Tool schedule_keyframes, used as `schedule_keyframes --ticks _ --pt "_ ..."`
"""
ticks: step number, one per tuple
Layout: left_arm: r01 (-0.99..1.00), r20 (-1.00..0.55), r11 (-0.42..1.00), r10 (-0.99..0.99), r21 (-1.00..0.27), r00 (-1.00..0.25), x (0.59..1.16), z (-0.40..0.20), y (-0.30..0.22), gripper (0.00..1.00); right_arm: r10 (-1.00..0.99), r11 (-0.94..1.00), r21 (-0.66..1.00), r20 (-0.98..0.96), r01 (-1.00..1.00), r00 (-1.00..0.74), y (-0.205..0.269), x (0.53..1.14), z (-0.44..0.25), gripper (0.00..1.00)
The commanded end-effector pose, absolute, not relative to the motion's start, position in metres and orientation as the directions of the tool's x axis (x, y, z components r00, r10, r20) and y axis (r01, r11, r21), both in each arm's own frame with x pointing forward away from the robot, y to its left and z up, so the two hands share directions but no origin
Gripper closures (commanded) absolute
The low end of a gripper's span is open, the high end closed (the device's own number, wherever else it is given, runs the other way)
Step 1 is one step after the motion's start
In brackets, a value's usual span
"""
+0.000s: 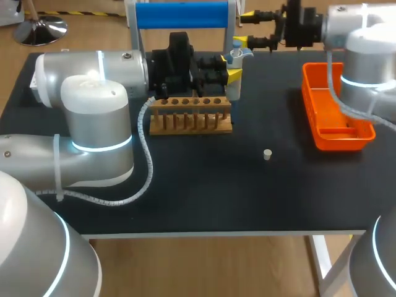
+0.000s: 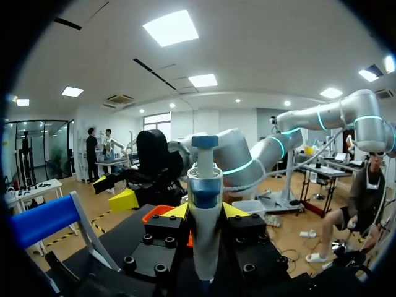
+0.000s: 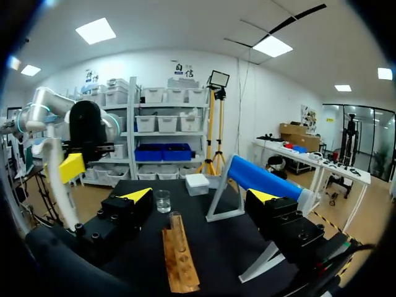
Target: Invert the test tube, pick up the pipette, mount the tip to pipette, aspirate from beaker and dispense into the tube, eject the tip, return the pipette, and cap with the stopper.
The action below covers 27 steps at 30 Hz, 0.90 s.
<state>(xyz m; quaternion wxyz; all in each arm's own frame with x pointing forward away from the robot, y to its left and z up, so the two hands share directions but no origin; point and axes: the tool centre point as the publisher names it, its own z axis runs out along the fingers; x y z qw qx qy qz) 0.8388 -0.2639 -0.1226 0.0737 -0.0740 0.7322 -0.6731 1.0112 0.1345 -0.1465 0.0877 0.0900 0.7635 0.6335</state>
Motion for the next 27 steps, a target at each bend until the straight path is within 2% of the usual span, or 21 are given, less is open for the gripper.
schedule_keyframes --ticks 1,27 --pt "-0.011 -0.007 0.084 -0.205 -0.996 -0.979 0.839 -0.122 -0.264 1.00 0.252 0.224 0.974 -0.019 0.039 -0.968 0.159 1.034 -0.151 0.00" --pt "-0.011 -0.007 0.084 -0.205 -0.996 -0.979 0.839 -0.122 -0.264 1.00 0.311 0.297 0.954 -0.050 0.047 -0.949 0.204 1.115 -0.181 0.00"
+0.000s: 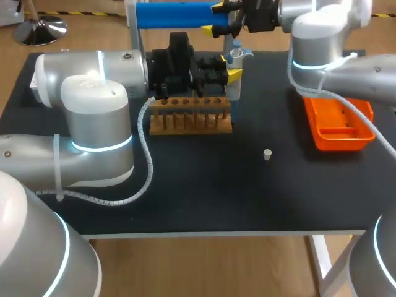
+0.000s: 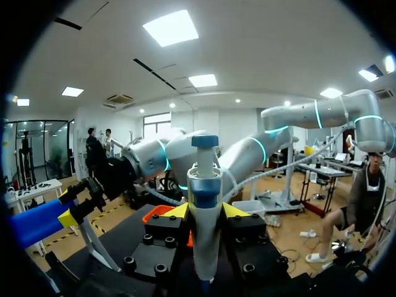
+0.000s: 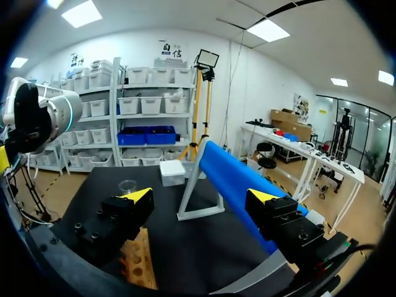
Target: Invert the test tube, pick up the pipette, mount the tip to pipette, aspirate from beaker and dispense into the tube, eject the tip, return the pipette, and cap with the stopper.
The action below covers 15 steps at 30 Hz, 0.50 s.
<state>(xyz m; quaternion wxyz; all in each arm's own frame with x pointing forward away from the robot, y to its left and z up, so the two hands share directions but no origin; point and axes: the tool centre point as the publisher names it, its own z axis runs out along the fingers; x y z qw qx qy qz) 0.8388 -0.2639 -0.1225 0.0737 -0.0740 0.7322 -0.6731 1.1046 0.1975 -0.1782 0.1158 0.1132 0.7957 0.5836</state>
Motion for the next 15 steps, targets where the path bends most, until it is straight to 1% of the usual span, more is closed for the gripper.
schedule_keyframes --ticks 1,15 --pt "-0.011 -0.007 0.084 -0.205 -0.996 -0.979 0.8395 -0.1218 -0.2637 1.00 0.314 0.298 0.953 -0.051 0.048 -0.948 0.2037 1.1155 -0.1814 0.00" --pt "-0.011 -0.007 0.084 -0.205 -0.996 -0.979 0.8395 -0.1218 -0.2637 1.00 0.319 0.297 0.954 -0.060 0.039 -0.946 0.1945 1.1125 -0.1811 0.00"
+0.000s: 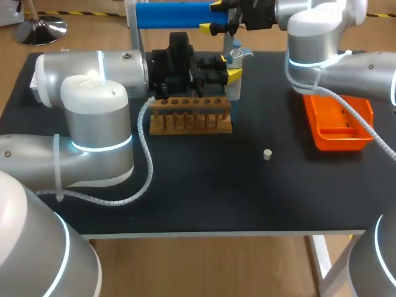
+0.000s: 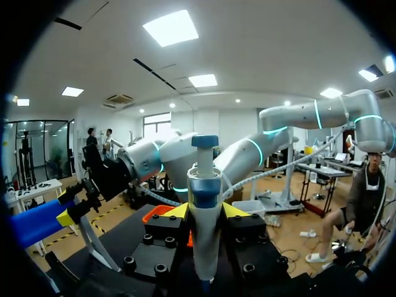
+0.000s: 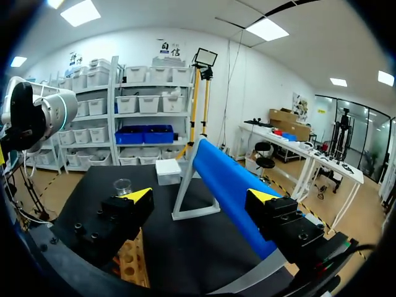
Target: Invert the test tube, pick up the pipette, mount the tip to pipette, aspirate from beaker and dispense into the tube, eject the tip, return the pipette, and cap with the stopper.
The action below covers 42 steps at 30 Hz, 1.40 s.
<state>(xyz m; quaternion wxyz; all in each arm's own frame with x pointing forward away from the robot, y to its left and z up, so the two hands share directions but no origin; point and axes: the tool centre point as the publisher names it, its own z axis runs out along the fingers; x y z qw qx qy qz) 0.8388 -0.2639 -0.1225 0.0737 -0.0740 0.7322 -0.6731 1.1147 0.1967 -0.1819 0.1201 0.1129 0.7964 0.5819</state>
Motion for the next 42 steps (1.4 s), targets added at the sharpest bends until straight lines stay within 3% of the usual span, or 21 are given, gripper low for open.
schedule_keyframes --ticks 1,23,42 --pt "-0.011 -0.007 0.084 -0.205 -0.996 -0.979 0.839 -0.122 -0.264 1.00 0.319 0.297 0.954 -0.060 0.039 -0.946 0.195 1.113 -0.181 0.00" --pt "-0.011 -0.007 0.084 -0.205 -0.996 -0.979 0.839 -0.122 -0.264 1.00 0.319 0.297 0.954 -0.060 0.039 -0.946 0.195 1.113 -0.181 0.00" --pt "-0.222 0.049 0.230 -0.580 -0.947 -0.813 0.846 -0.146 -0.090 1.00 0.319 0.297 0.954 -0.060 0.039 -0.946 0.195 1.113 -0.181 0.00"
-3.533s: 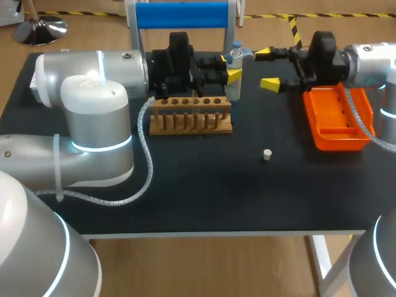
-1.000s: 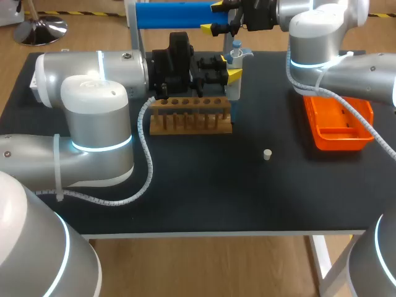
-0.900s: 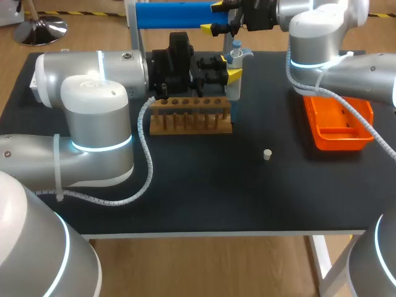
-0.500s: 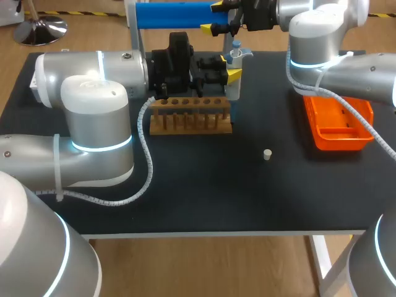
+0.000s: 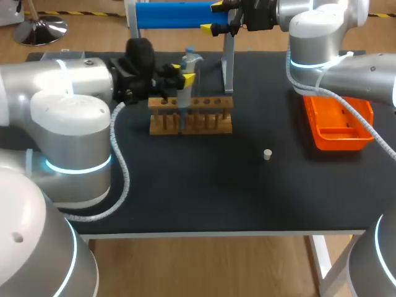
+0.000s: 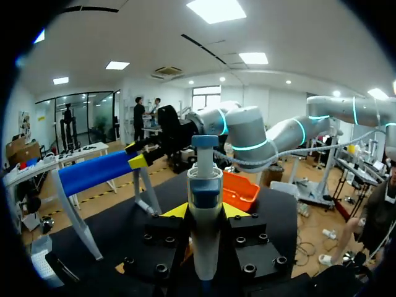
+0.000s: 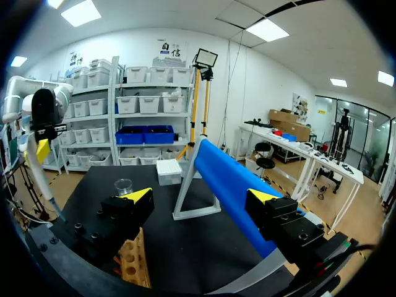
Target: Invert the test tube, pick up the pipette, mount the tip to pipette, aspirate from beaker and dispense into the tube, eject the tip, return the pipette, and cap with the stopper.
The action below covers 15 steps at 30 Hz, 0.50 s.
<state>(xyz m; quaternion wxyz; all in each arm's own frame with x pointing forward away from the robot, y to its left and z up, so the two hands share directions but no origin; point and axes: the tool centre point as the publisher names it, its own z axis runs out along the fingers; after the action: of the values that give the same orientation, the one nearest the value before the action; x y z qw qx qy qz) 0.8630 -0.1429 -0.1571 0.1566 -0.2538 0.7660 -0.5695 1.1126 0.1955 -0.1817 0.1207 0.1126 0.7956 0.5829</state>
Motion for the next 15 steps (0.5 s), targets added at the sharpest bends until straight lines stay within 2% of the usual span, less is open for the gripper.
schedule_keyframes --ticks 1,15 --pt "-0.225 0.044 0.233 -0.596 -0.946 -0.801 0.849 -0.147 -0.083 1.00 0.319 0.297 0.954 -0.060 0.039 -0.946 0.195 1.113 -0.181 0.00" --pt "-0.244 -0.014 0.246 -0.731 -0.938 -0.682 0.907 -0.138 -0.018 1.00 0.319 0.297 0.954 -0.060 0.039 -0.946 0.195 1.113 -0.181 0.00"
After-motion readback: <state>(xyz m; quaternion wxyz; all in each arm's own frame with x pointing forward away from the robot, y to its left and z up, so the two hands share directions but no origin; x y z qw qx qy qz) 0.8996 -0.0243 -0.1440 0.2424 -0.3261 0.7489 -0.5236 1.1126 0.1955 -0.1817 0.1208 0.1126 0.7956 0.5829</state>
